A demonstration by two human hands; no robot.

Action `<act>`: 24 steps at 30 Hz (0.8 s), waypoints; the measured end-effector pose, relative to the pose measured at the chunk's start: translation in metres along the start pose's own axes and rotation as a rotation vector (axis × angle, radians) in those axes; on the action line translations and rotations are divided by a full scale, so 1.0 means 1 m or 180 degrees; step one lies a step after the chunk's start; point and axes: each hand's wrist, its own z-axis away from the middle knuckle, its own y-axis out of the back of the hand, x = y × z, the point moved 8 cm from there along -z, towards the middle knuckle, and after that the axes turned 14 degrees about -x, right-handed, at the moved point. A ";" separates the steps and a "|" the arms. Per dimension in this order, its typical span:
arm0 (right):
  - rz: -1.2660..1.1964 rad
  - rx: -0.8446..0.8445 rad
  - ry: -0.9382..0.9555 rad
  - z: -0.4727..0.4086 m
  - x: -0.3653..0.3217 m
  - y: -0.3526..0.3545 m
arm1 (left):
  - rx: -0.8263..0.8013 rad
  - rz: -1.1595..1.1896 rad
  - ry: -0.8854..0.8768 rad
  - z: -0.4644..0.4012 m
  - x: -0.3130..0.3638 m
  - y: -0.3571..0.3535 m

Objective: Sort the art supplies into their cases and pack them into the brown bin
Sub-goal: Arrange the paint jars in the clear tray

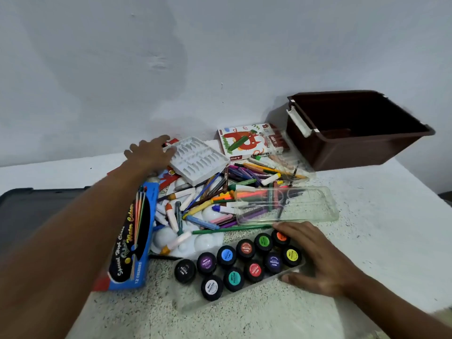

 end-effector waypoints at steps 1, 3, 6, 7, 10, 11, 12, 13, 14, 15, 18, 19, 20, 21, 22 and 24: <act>0.0016 0.0003 0.0003 -0.001 0.000 0.000 | -0.0040 -0.0021 0.0064 -0.004 0.001 -0.001; 0.0028 0.0007 0.0006 -0.001 0.002 0.000 | -0.0072 -0.0072 0.0123 -0.013 0.004 -0.004; 0.0027 0.0009 0.0032 -0.001 0.001 0.000 | 0.0020 -0.0117 0.0197 -0.021 0.004 -0.005; 0.0019 0.0017 0.0041 -0.002 0.001 0.000 | 0.0077 -0.0104 0.0206 -0.022 0.005 -0.005; 0.0029 0.0058 0.0077 -0.002 0.000 0.002 | 0.0266 -0.0073 0.0179 -0.023 0.007 -0.003; 0.0037 0.0065 0.0092 -0.002 0.000 0.002 | 0.0362 -0.0045 0.0158 -0.021 0.008 -0.001; 0.0048 0.0075 0.0111 -0.002 0.000 0.002 | 0.0488 0.0013 0.0123 -0.020 0.008 0.002; 0.0057 0.0089 0.0132 -0.002 -0.001 0.003 | 0.0644 0.0074 0.0074 -0.016 0.009 0.007; 0.0055 0.0099 0.0141 -0.002 -0.001 0.003 | 0.0809 0.0132 0.0001 -0.011 0.010 0.011; 0.0043 0.0107 0.0141 -0.002 -0.001 0.003 | 0.0972 0.0188 -0.0093 -0.006 0.011 0.017; 0.0044 0.0121 0.0157 -0.001 -0.001 0.002 | 0.1260 0.0382 -0.0496 0.009 0.014 0.028; 0.0047 0.0128 0.0157 -0.001 0.000 0.002 | 0.1303 0.0468 -0.0668 0.014 0.016 0.031; 0.0039 0.0132 0.0164 -0.001 0.000 0.002 | 0.1328 0.0575 -0.0839 0.021 0.017 0.034; 0.0032 0.0133 0.0169 -0.001 0.000 0.002 | 0.1313 0.0702 -0.1014 0.028 0.020 0.035; 0.0036 0.0131 0.0181 -0.001 0.000 0.002 | 0.1284 0.0813 -0.1182 0.039 0.022 0.036; 0.0047 0.0148 0.0193 -0.002 0.001 0.003 | 0.1230 0.0920 -0.1504 0.068 0.032 0.036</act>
